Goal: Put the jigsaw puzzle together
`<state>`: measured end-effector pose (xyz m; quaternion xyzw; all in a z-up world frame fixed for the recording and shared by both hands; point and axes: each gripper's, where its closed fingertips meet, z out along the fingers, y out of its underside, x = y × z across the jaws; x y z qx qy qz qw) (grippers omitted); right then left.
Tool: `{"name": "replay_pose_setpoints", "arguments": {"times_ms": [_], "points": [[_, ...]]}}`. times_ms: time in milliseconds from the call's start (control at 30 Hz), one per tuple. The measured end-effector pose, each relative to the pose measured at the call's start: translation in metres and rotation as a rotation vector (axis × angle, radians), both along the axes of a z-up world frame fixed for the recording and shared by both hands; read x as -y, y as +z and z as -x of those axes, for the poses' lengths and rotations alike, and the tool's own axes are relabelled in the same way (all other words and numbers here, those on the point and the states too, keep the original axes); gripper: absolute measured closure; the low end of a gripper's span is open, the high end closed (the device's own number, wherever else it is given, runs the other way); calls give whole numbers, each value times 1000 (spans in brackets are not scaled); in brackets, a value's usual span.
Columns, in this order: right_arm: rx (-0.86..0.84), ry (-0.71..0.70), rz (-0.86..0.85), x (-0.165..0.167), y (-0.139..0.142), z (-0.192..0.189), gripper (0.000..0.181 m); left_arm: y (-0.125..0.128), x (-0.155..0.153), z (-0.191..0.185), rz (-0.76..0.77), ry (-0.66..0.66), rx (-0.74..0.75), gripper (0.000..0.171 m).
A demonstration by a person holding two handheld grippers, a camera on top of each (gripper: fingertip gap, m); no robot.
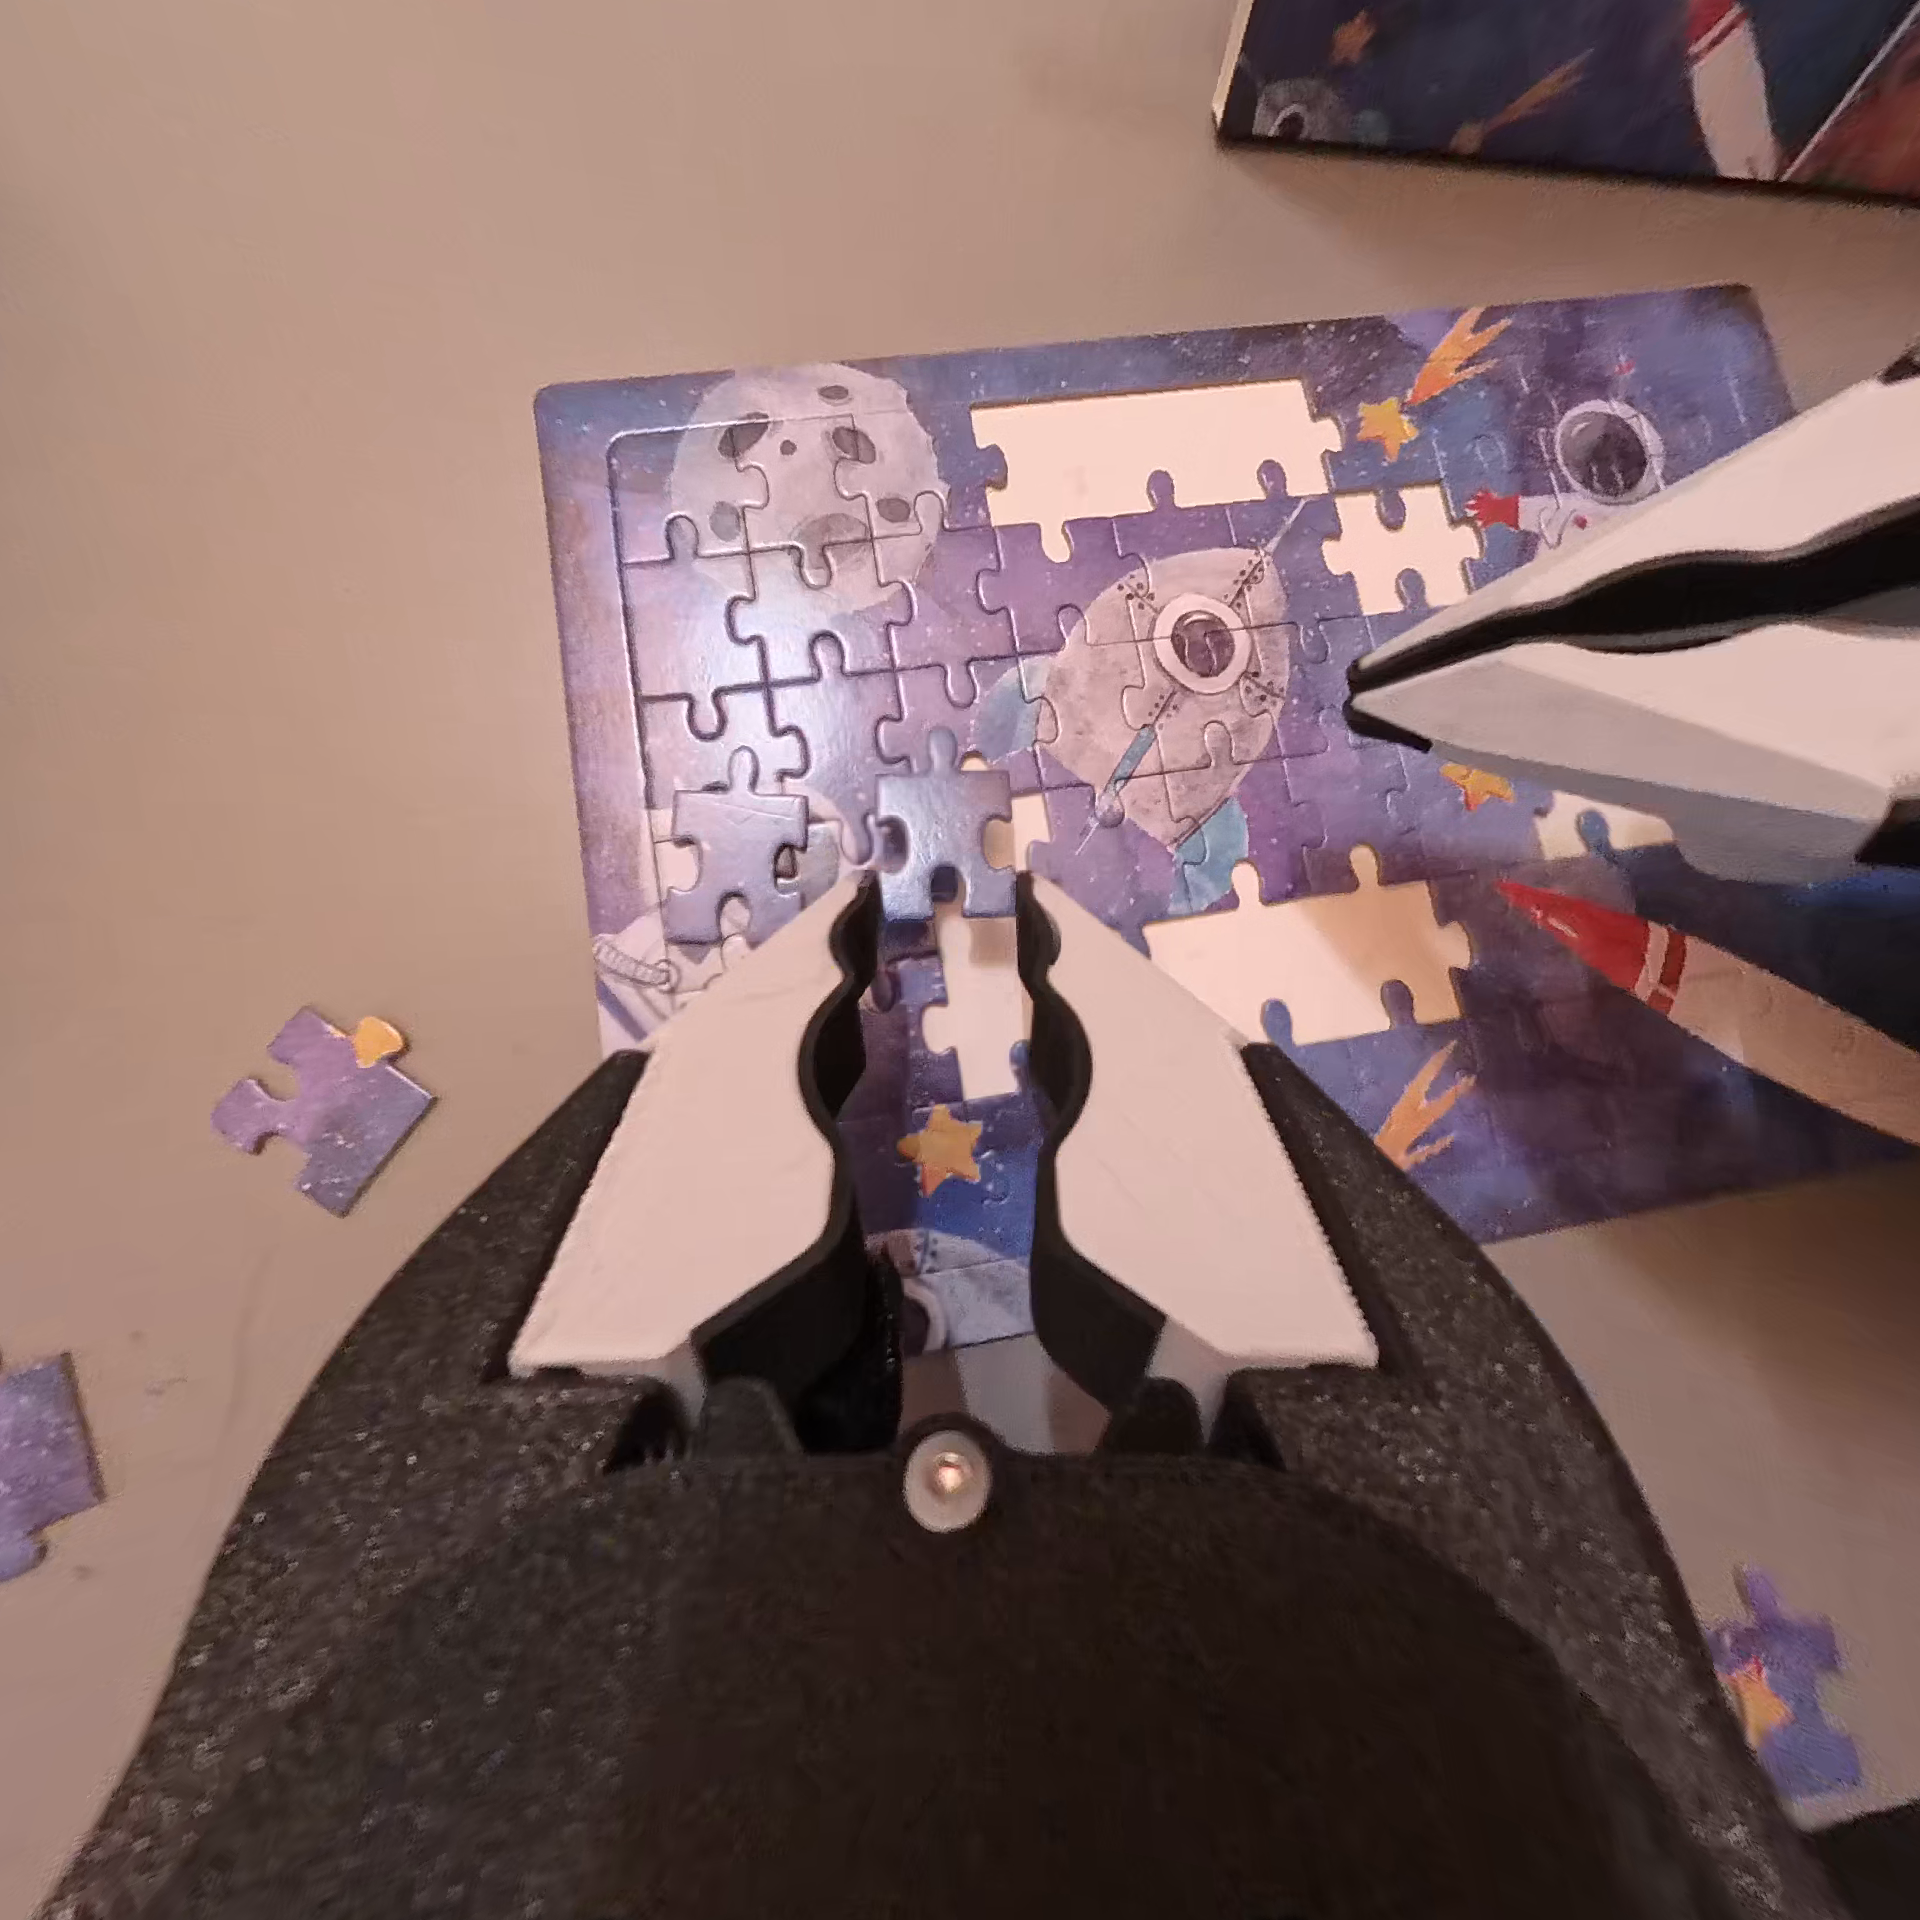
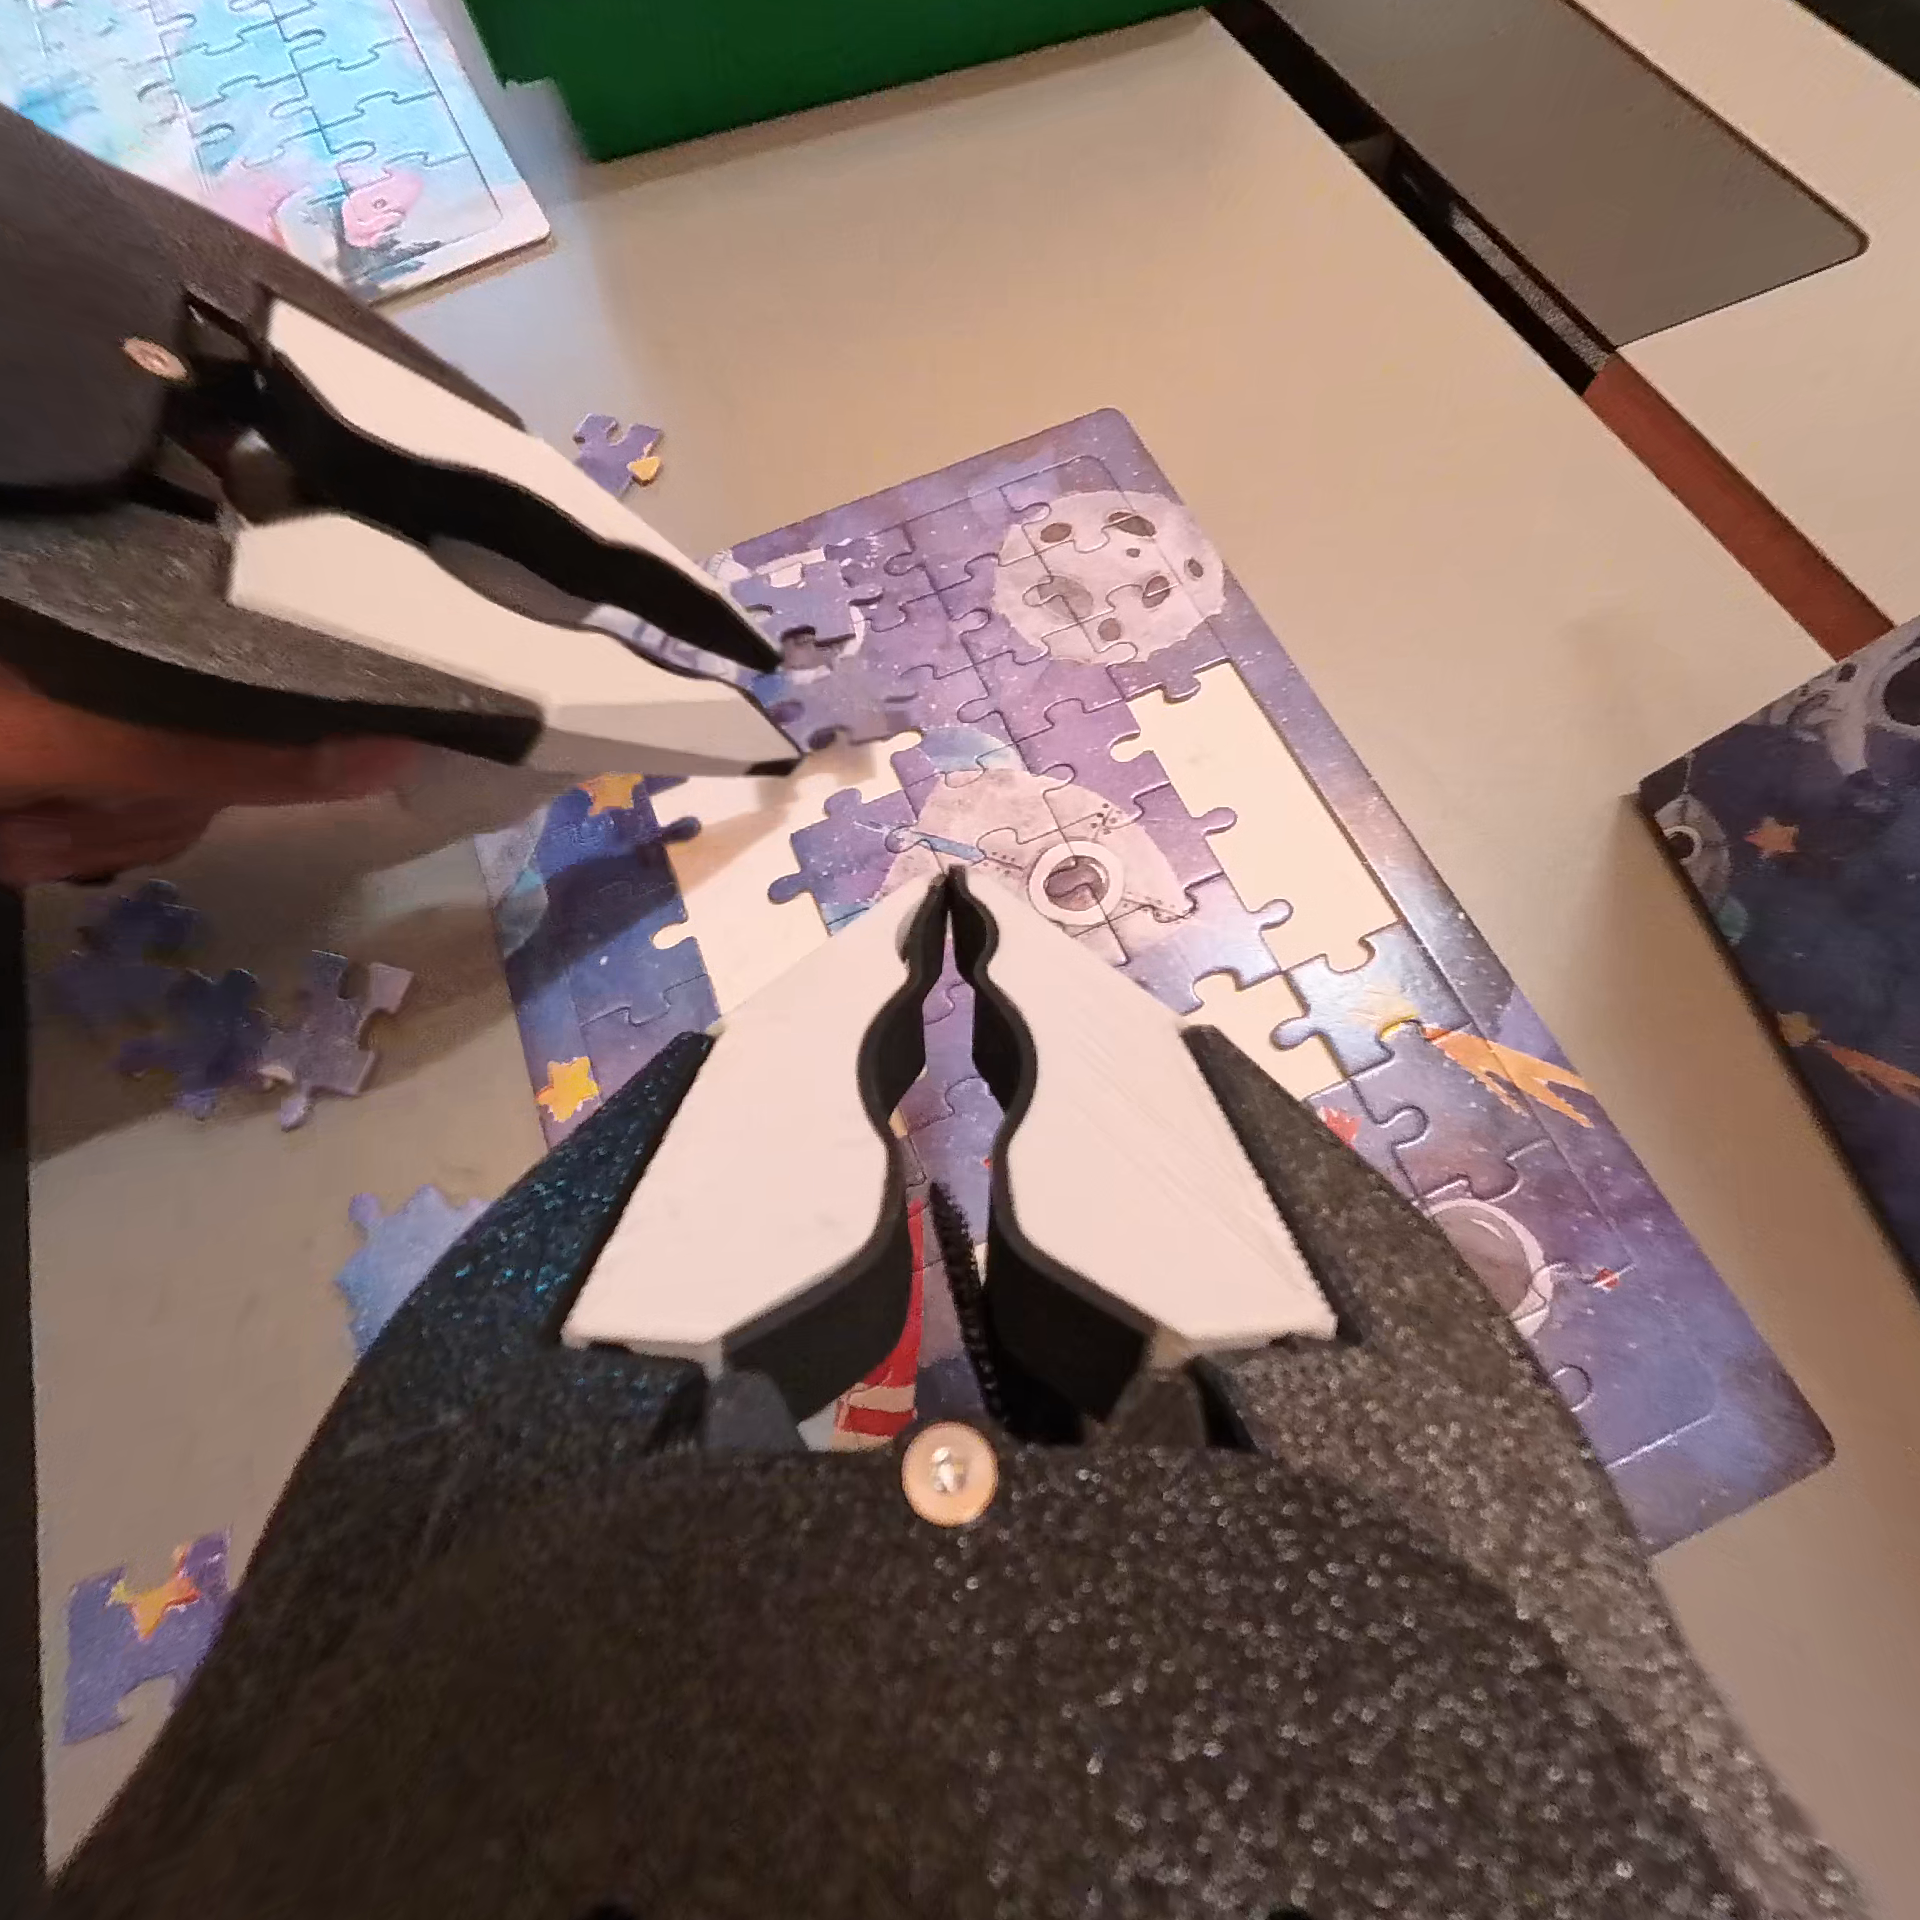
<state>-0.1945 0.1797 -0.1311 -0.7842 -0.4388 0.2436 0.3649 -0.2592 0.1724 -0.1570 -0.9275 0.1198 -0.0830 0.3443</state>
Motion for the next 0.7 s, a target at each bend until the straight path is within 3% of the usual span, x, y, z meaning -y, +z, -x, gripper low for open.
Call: {"name": "replay_pose_setpoints", "arguments": {"times_ms": [300, 700], "points": [[-44, -13, 7, 0, 13, -5, 181, -5, 1, -2, 31, 29, -96, 145], [3, 1, 14, 4, -4, 12, 181, -10, 6, -11, 41, 21, -95, 145]]}}
